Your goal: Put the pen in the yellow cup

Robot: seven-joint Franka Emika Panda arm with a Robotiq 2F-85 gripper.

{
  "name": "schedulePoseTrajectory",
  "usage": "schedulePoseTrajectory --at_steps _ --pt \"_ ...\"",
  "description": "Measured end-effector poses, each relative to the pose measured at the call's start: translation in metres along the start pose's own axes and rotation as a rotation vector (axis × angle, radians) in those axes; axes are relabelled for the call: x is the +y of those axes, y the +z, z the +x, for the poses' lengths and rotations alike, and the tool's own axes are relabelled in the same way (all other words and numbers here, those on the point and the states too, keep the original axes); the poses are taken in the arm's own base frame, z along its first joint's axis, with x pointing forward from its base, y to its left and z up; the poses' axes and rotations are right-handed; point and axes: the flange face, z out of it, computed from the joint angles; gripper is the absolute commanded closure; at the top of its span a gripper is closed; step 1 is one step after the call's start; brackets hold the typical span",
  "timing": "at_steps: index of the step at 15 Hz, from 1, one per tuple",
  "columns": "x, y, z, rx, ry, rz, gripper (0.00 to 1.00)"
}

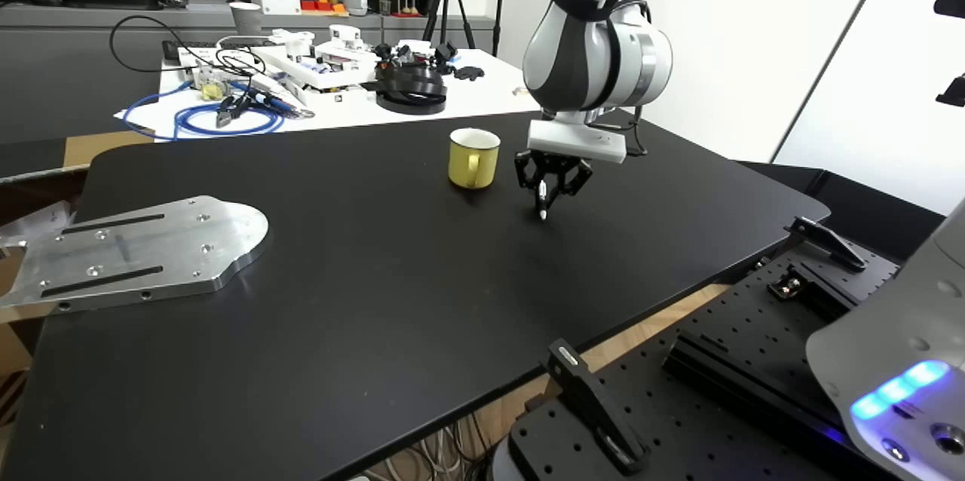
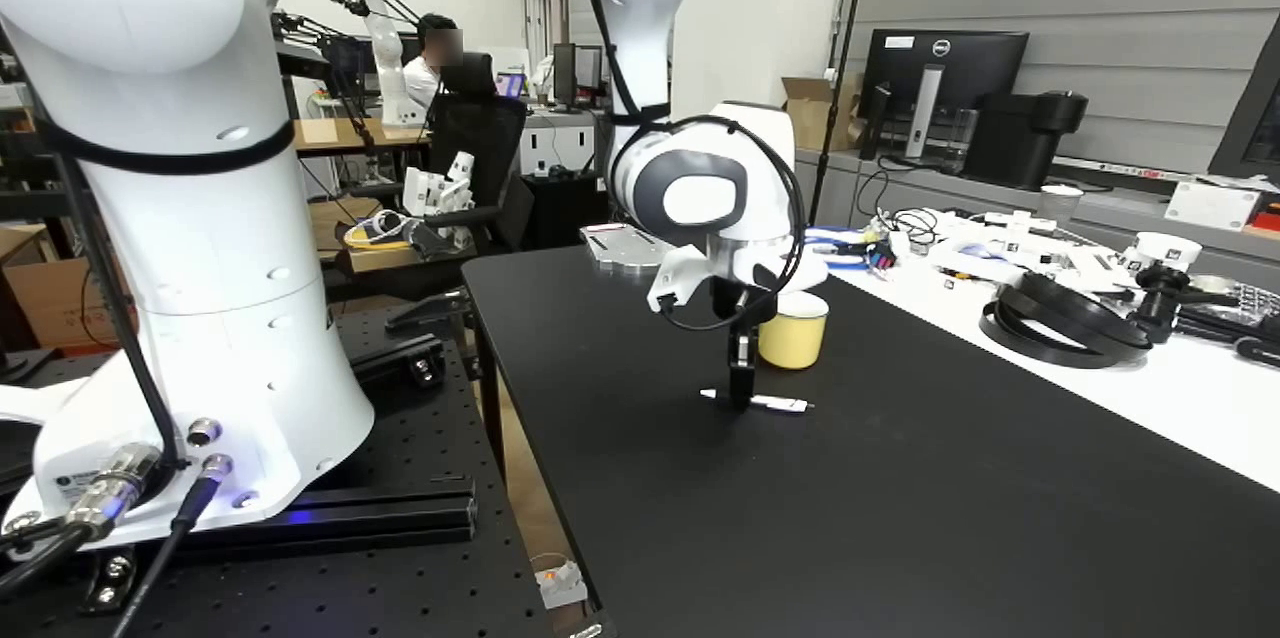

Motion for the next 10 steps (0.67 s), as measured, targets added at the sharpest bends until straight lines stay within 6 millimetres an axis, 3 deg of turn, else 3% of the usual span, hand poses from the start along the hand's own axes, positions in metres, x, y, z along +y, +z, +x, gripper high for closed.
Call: schedulePoseTrajectory --at_steps 5,10 --pt "0.006 -0.022 0.027 0.058 0.016 -0.015 0.95" --pt "0.004 -0.075 0.062 0.103 0.026 -0.013 0.95"
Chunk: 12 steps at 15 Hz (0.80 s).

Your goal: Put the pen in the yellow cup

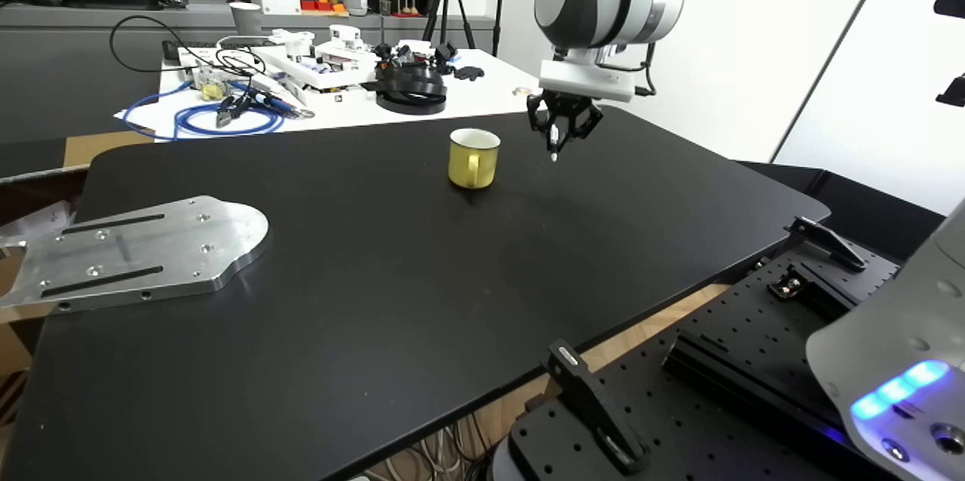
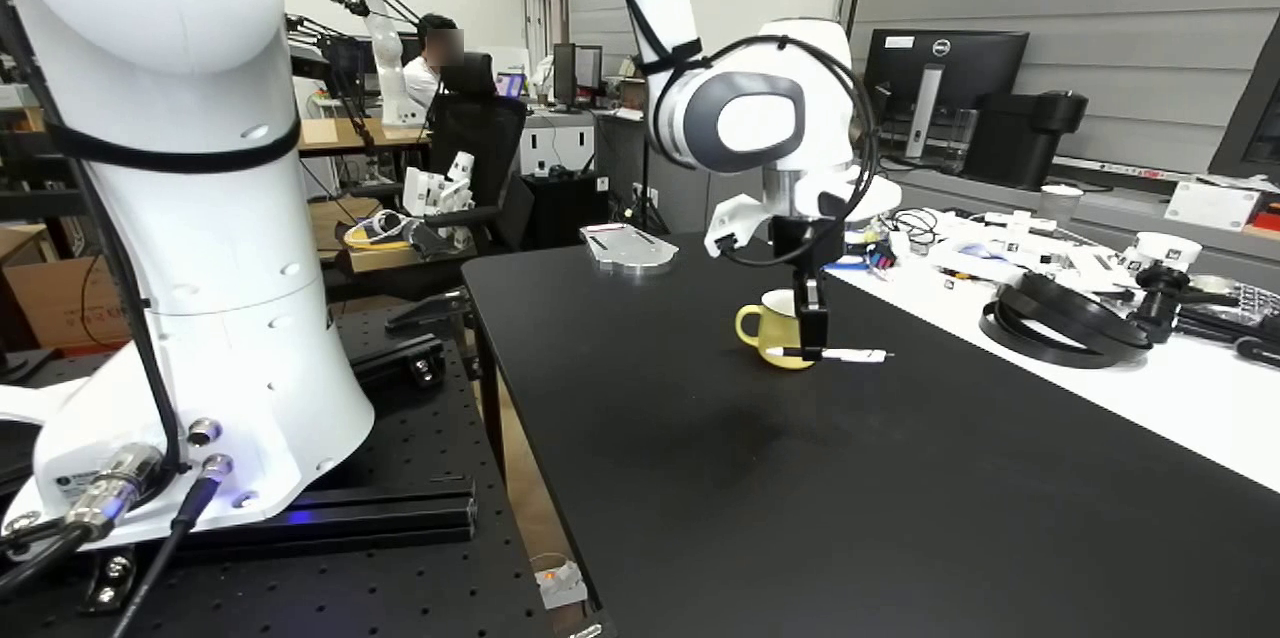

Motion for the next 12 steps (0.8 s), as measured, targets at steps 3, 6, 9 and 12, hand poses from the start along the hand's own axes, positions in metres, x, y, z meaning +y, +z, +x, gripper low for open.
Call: schedulePoseTrajectory --at_steps 3,6,9,12 --pt "-0.003 -0.028 0.021 0.006 0.015 -0.004 0.95" --pt "-0.011 -0.050 0.038 -0.030 0.056 -0.025 0.95" --pt "-0.028 -0.071 0.049 -0.123 0.102 -0.058 0.95" --pt "-0.049 -0.093 0.059 -0.223 0.145 -0.094 0.95"
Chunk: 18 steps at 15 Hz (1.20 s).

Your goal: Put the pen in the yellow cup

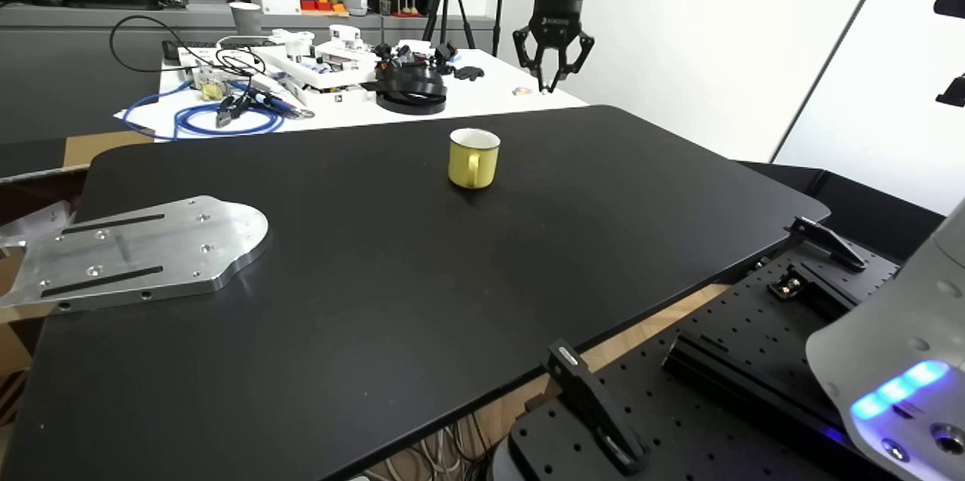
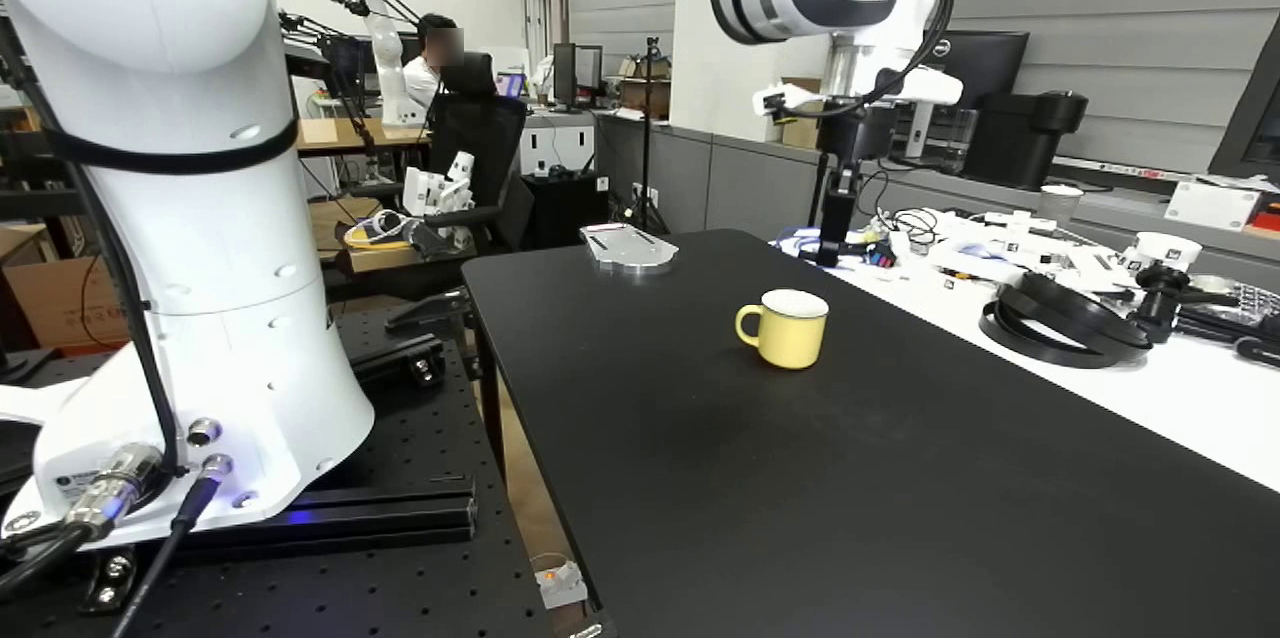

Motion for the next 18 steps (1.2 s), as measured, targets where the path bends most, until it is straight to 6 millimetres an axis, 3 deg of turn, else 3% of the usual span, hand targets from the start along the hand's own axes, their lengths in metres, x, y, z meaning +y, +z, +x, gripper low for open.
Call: schedulePoseTrajectory --at_steps 4,7,15,18 --pt "-0.020 -0.033 0.000 -0.177 0.051 -0.029 0.95" --pt "-0.031 -0.036 0.003 -0.325 0.104 -0.010 0.95" --pt "-0.048 0.022 0.022 -0.650 0.288 0.129 0.95" --pt "-0.054 0.033 0.029 -0.715 0.343 0.194 0.95"
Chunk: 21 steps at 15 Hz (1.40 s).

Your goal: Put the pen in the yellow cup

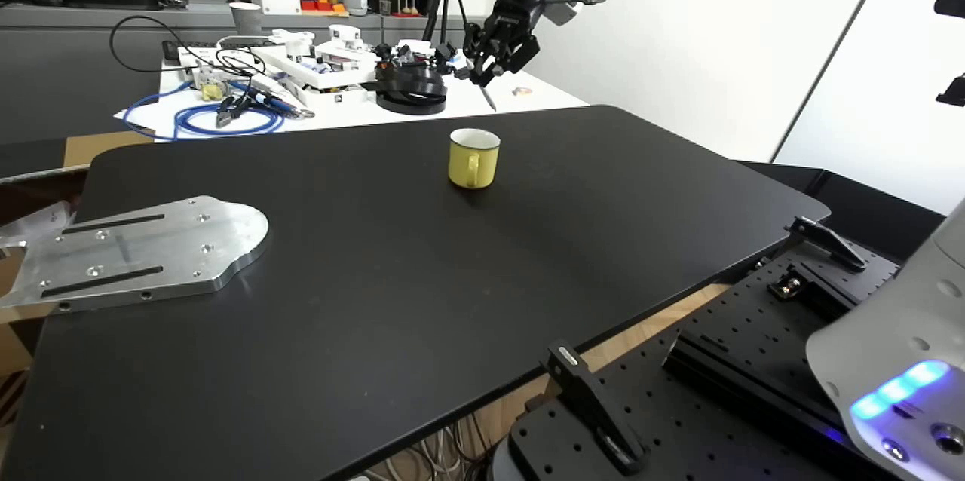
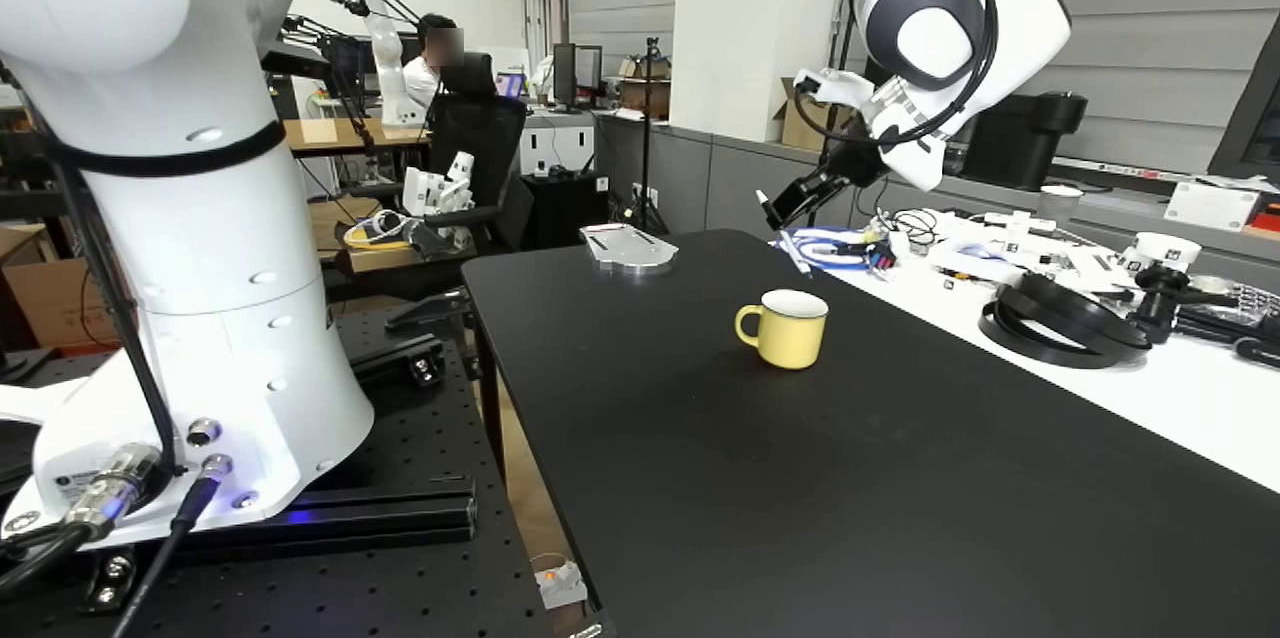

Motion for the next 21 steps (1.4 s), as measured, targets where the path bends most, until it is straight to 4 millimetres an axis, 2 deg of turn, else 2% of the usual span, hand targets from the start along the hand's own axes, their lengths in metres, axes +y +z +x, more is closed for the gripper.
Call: schedulePoseTrajectory --at_steps 9,21 --pt "-0.014 0.000 0.001 -0.112 0.055 0.121 0.95" --pt "-0.016 -0.001 -0.003 -0.152 0.109 0.134 0.95"
